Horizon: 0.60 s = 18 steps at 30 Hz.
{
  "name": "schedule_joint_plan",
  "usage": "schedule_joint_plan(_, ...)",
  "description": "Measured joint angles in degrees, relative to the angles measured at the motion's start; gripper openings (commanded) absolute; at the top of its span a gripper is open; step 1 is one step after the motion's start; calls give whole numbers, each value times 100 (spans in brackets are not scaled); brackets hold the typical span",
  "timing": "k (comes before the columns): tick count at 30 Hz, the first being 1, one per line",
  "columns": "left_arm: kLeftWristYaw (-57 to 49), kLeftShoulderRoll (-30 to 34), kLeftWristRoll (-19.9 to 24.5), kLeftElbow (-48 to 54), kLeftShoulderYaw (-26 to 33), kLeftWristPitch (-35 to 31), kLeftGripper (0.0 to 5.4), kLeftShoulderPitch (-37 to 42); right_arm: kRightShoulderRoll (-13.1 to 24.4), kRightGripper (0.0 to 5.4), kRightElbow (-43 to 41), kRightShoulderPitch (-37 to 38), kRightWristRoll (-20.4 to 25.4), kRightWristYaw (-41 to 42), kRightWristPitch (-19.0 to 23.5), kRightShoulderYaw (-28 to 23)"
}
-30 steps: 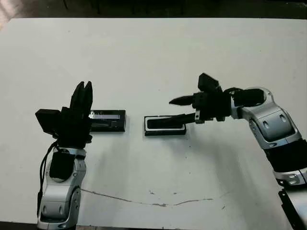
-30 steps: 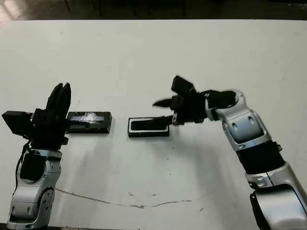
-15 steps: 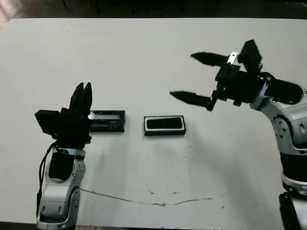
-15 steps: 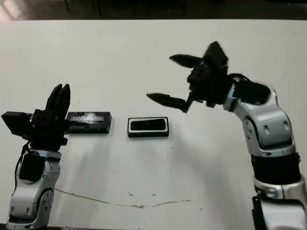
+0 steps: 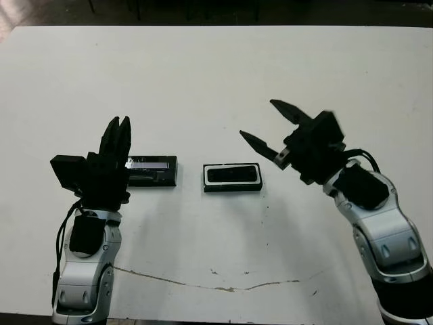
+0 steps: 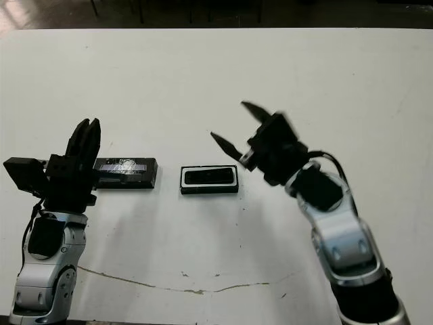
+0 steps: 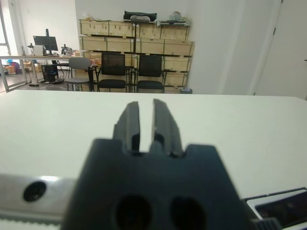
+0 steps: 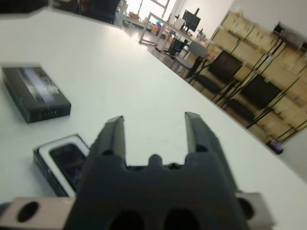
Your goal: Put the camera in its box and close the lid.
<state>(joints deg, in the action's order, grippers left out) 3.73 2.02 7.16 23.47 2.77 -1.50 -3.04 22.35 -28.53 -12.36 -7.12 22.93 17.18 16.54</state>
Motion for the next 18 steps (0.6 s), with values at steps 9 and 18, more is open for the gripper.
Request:
schedule_joint_plan(9,-1,0,-22,0,0,-1,0,-4,47,3,-84,185,-915,61,49,397)
schedule_joint_plan(18,1,0,-18,4,-2,-8,0,-34,47,3,126,206,-1394,142,177,631)
